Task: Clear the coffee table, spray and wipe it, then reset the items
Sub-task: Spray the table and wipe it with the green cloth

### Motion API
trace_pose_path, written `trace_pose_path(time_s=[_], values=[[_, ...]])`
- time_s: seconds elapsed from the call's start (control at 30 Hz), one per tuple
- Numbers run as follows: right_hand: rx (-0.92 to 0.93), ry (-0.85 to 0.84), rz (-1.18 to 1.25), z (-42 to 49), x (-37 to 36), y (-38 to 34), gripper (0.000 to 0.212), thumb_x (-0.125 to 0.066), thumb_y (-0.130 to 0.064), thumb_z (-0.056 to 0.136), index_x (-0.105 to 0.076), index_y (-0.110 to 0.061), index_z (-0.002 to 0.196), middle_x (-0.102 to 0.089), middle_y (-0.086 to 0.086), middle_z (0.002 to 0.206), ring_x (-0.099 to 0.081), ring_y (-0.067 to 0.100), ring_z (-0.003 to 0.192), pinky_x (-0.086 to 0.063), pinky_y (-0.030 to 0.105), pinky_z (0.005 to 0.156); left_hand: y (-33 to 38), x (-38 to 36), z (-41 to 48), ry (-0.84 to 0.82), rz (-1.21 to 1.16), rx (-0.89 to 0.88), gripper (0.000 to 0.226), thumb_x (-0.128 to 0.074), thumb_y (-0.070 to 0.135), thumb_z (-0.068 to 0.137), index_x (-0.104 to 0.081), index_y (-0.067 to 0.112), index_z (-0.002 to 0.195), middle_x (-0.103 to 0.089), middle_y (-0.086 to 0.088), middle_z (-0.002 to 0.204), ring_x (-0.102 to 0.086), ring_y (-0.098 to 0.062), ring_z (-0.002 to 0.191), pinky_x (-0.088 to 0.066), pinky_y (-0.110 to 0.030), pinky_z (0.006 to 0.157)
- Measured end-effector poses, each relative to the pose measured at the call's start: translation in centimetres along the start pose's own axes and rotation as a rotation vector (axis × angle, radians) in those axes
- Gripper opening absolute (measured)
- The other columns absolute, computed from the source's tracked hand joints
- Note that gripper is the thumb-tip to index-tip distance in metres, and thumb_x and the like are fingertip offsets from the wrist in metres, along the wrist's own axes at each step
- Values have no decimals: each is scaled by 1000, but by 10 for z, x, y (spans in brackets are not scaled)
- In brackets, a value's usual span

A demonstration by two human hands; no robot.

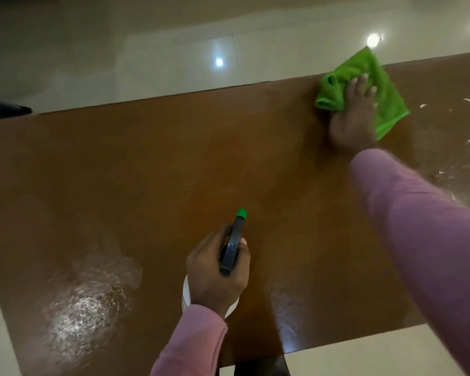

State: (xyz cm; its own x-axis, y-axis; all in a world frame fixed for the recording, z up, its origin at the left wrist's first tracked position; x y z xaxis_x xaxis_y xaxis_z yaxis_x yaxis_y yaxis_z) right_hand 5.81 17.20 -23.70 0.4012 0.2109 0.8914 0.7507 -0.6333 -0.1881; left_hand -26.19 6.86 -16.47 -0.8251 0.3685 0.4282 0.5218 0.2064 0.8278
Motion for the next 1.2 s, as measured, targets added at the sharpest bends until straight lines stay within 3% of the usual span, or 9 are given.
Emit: trace_pose_path(time_s=[0.1, 0.2, 0.33, 0.4, 0.5, 0.6, 0.93, 1.1, 1.2], values=[[202, -19, -11, -34, -34, -78, 79, -33, -21, 77, -11, -3, 151, 0, 15, 159, 3, 42, 145, 0, 50, 117, 0, 0, -1, 4, -3, -8, 13, -54, 36, 84, -60, 26, 78, -49, 16, 57, -51, -10, 51, -33, -6, 47], [506, -84, -82, -76, -66, -152, 77, -46, -17, 84, -10, -8, 152, 0, 9, 161, 4, 37, 146, 2, 48, 119, 0, -1, -3, 9, 12, 31, 2, -57, 40, 81, -57, 38, 80, -55, 10, 58, -56, -15, 58, -40, -11, 44], [788, -141, -150, -78, -71, -151, 75, -44, -15, 85, -11, -12, 152, -4, 5, 161, 0, 28, 147, -1, 43, 120, 0, 0, -2, 15, 12, 20, 11, -60, 32, 82, -56, 42, 82, -61, 5, 71, -58, -18, 60, -42, -16, 42], [713, -118, -127, -49, -52, -108, 76, -39, -12, 81, -12, -11, 152, -6, 8, 160, -1, 28, 148, -2, 44, 120, 0, 1, -1, 15, 7, 4, 4, -58, 34, 83, -60, 37, 86, -56, 4, 58, -55, -17, 53, -37, -12, 42], [362, 20, -50, 4, -5, -10, 75, -26, -20, 77, -17, 0, 149, -10, 21, 157, -5, 40, 145, -7, 51, 118, -1, 1, -3, 28, 14, 0, 7, -61, 22, 83, -64, 26, 88, -58, 9, 60, -56, -16, 54, -36, -7, 44], [168, -25, 6, 26, 24, 40, 79, -25, -21, 75, -13, 0, 150, -6, 22, 158, -1, 44, 144, -3, 50, 118, 3, -1, -4, 22, 43, -31, 8, -59, 26, 84, -64, 28, 91, -58, 12, 61, -57, -16, 55, -38, -10, 44], [503, -124, -132, -44, 3, 70, 78, -26, -28, 77, -15, -4, 150, -9, 16, 158, -3, 41, 144, -8, 54, 117, 1, -5, -9, 58, -15, -5, 10, -56, 39, 82, -63, 32, 81, -59, 0, 60, -55, -19, 49, -42, -29, 41], [503, -225, -175, -152, -31, 121, 78, -31, -23, 74, -18, -6, 150, -12, 9, 157, -8, 38, 144, -10, 49, 116, 27, -22, -17, -3, -52, -19, 12, -61, 21, 83, -66, 22, 94, -65, 4, 72, -62, -18, 67, -51, -22, 56], [487, -287, -149, -234, -55, 165, 73, -36, -21, 79, -18, -8, 149, -15, 8, 156, -12, 40, 142, -17, 53, 114, 49, -49, -10, -25, -87, -68, 17, -62, 18, 84, -66, 14, 101, -67, -1, 84, -64, -16, 74, -57, -37, 67]])
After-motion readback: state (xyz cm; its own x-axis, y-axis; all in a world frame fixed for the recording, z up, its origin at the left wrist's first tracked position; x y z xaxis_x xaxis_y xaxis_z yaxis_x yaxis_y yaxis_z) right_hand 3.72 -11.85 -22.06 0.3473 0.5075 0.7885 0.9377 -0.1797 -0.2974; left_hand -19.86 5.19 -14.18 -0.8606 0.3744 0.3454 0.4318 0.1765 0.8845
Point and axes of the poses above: each hand's wrist, its own z-axis towards the middle knuckle, its own x-axis out of the back of the hand, y = z × x, the point moved 4 cm from there along z, towards the middle knuckle
